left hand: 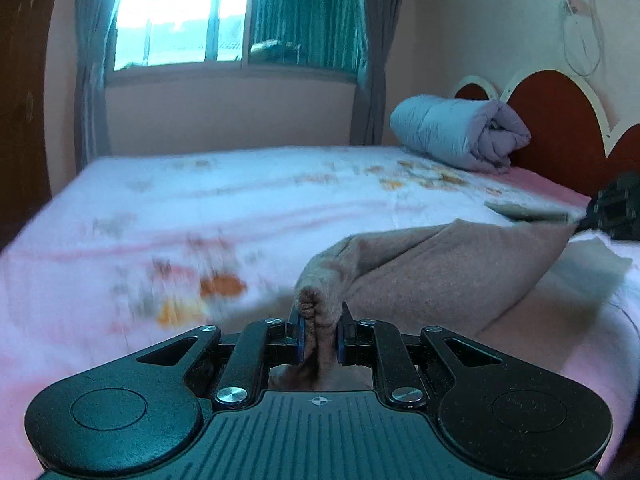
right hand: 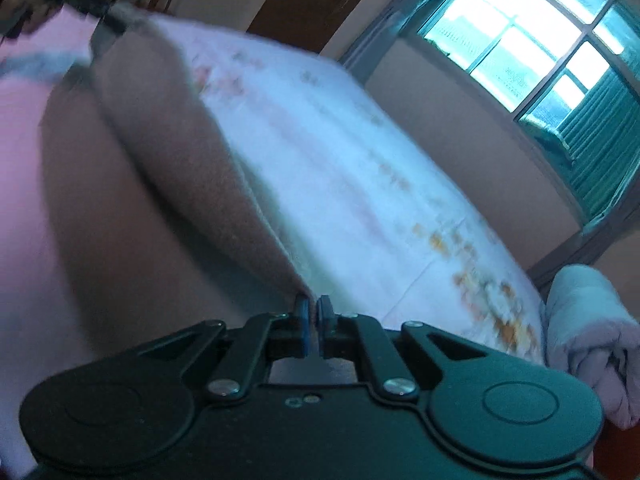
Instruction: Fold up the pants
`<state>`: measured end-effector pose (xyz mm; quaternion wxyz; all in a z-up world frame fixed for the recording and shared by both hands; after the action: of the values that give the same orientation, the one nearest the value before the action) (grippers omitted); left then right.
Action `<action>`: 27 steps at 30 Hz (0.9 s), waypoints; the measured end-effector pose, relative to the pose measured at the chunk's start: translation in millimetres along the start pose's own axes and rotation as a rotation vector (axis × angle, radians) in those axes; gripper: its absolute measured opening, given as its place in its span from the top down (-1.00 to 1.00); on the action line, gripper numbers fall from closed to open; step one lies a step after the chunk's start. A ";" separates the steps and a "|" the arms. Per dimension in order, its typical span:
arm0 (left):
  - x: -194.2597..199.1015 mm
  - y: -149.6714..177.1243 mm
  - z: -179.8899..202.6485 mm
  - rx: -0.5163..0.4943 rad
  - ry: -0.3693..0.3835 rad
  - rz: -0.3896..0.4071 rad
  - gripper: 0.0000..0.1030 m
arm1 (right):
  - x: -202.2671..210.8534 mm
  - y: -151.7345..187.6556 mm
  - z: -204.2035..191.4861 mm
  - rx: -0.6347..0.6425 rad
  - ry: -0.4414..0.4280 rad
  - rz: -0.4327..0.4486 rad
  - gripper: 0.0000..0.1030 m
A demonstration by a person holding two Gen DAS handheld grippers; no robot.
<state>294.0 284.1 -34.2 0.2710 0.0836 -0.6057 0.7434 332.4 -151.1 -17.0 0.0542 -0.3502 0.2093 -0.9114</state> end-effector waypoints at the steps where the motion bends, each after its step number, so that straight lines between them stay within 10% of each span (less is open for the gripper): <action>1: 5.1 10.1 1.0 0.016 -0.008 -0.012 0.72 | -4.5 7.4 -15.0 0.014 0.005 -0.019 1.00; 6: 33.6 44.6 -7.4 0.181 -0.117 -0.028 -0.36 | -29.4 27.8 -52.3 -0.015 -0.013 -0.092 0.76; 11: 66.9 68.8 -9.4 0.441 -0.178 -0.029 -0.36 | -14.2 23.9 -33.2 -0.209 0.032 -0.031 0.70; 20: 71.3 94.0 -2.3 0.992 -0.054 0.106 -0.36 | 20.9 54.6 -12.8 -0.639 0.007 0.034 0.66; 25: 42.4 78.2 -6.0 1.064 -0.076 0.125 -0.36 | 20.1 81.6 -13.4 -0.955 -0.050 0.020 0.63; 27: 34.8 74.3 -5.7 1.066 -0.090 0.117 0.11 | 17.7 93.0 -14.5 -1.092 -0.073 0.033 0.62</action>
<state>228.5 291.1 -83.4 0.1228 0.2073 -0.1588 0.9575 305.2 -234.8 -54.8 -0.1141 -0.3555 0.6556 -0.6564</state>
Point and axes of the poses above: each gripper's, at about its wrist camera, not at the fingertips, and x roughly against the way its jaws point, z to its right, y to its underside, the point moved 8 cm from there along -x, roughly the way its jaws point, and after that the axes turned 13 degrees about x, right-handed, at the moved point
